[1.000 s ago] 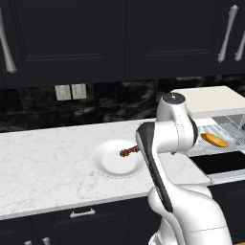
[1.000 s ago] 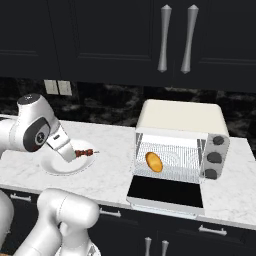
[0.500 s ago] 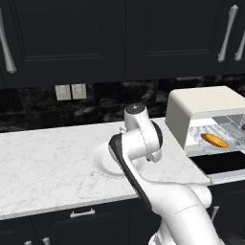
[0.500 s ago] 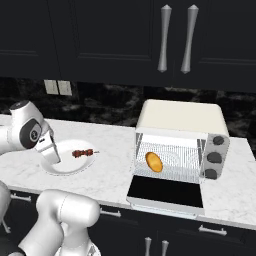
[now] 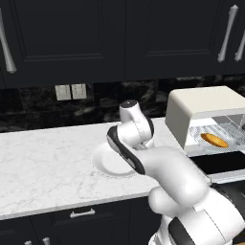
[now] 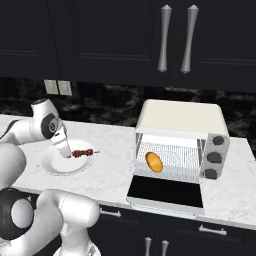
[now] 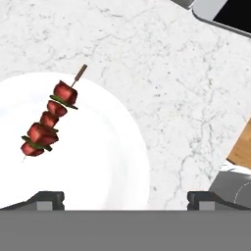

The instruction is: Pick up the kebab skewer and baguette bread, and place them inside the toaster oven. Close the toaster oven door and start by setting the timer.

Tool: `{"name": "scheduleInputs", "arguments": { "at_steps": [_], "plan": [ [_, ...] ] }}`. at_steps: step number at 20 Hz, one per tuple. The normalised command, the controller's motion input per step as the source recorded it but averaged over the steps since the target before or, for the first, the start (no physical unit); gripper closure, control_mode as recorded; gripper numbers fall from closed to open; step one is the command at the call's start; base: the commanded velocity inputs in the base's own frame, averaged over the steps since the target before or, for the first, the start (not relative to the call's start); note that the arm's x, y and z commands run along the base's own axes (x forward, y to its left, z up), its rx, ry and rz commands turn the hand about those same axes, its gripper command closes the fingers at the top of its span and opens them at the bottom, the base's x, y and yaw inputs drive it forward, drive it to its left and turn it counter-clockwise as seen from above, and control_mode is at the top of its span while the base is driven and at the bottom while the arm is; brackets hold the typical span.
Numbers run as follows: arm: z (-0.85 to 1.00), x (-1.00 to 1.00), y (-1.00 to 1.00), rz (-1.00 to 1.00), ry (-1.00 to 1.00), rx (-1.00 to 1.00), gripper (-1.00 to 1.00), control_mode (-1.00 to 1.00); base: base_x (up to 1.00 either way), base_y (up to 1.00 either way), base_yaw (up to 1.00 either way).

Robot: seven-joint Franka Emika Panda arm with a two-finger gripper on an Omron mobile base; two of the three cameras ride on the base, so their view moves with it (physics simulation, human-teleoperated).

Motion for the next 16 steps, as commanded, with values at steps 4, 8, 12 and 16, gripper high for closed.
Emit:
{"name": "scheduleInputs", "arguments": {
  "at_steps": [4, 8, 12, 16],
  "plan": [
    [-0.45, 0.29, 0.0, 0.07, 0.17, 0.0, -1.0, -1.0, 0.0, 0.0, 0.0],
    [-0.36, 0.11, 0.0, 0.05, 0.08, -0.05, -1.0, -1.0, 0.0, 0.0, 0.0],
    [-0.02, 0.07, 0.0, 0.01, 0.0, -0.03, -1.0, -1.0, 0.0, 0.0, 0.0],
    [-0.07, 0.0, 0.0, 0.0, -0.06, 0.0, -1.0, -1.0, 0.0, 0.0, 0.0]
  ]
}}
